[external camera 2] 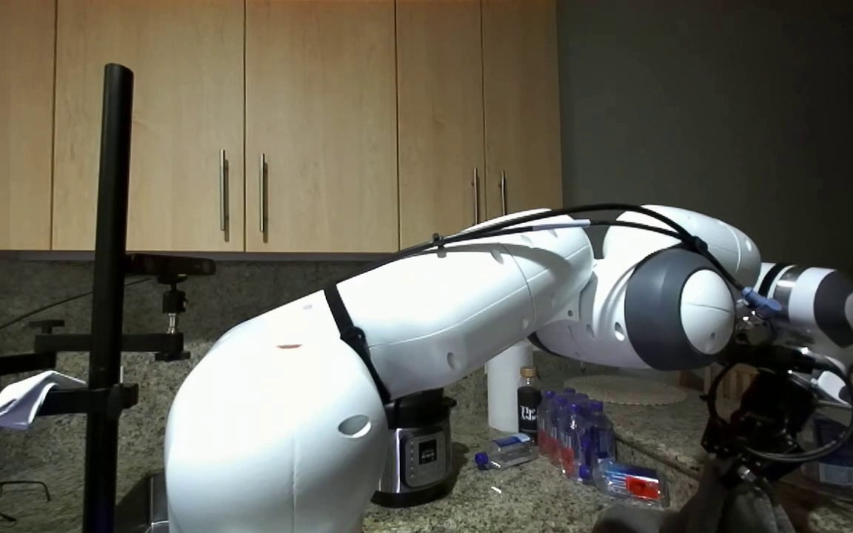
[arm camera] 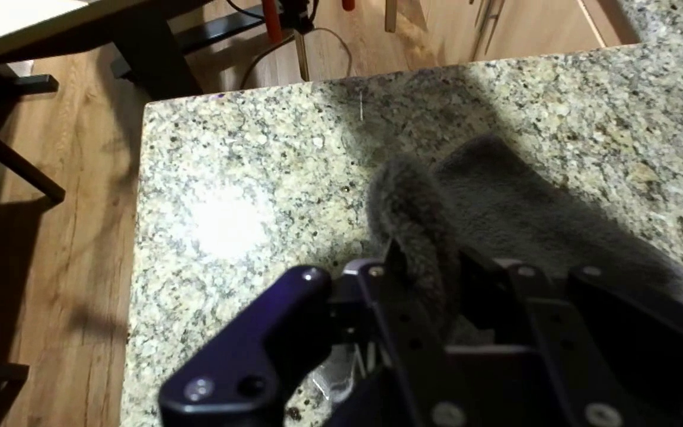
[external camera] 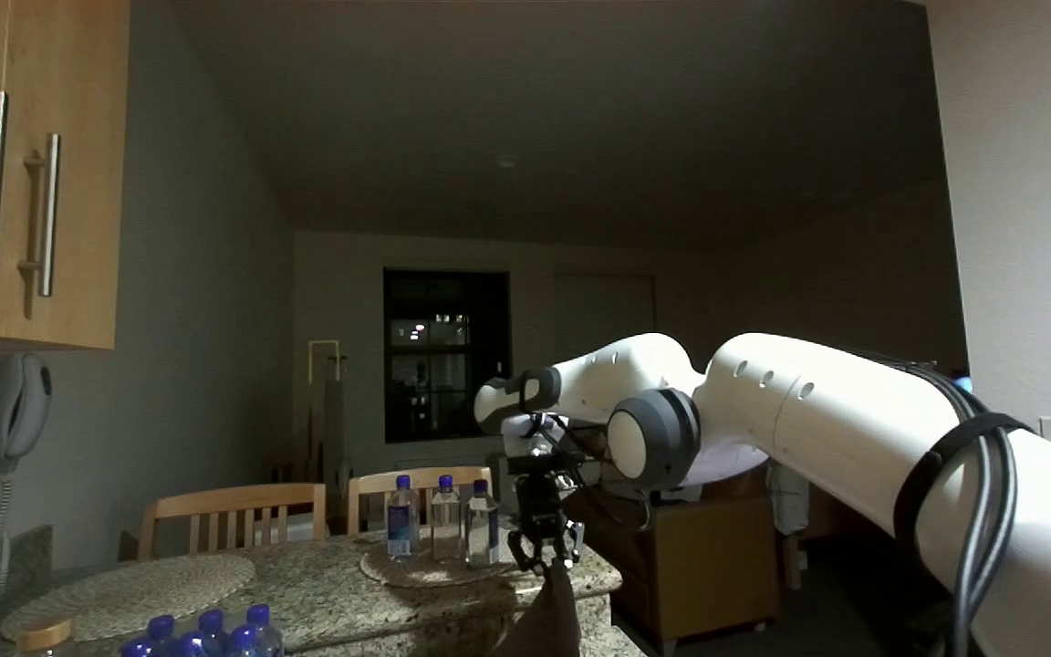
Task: Move the grey towel to the right.
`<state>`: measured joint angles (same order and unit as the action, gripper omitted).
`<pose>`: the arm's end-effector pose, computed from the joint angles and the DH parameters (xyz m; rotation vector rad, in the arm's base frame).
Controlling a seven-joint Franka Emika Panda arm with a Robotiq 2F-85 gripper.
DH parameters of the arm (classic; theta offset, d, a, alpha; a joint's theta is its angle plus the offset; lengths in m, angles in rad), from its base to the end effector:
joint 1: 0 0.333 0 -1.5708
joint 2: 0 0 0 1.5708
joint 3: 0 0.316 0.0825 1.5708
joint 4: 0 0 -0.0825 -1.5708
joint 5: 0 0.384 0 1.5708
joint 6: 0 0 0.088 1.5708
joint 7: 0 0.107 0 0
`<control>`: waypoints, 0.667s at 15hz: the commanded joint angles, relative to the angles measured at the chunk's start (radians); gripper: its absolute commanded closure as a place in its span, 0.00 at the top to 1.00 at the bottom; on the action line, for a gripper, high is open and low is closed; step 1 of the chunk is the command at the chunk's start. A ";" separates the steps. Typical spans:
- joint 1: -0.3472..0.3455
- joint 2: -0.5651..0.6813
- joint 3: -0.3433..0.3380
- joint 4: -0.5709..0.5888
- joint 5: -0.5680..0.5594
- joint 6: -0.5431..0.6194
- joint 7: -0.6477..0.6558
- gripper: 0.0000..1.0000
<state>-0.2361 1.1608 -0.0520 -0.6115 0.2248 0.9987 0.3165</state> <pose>0.6881 -0.1530 0.2516 -2.6619 0.7480 1.1310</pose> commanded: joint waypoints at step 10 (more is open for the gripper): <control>-0.011 -0.166 -0.123 -0.390 -0.059 0.277 -0.018 0.10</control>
<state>-0.2412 1.1156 -0.1508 -0.8037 0.1653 1.1678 0.2995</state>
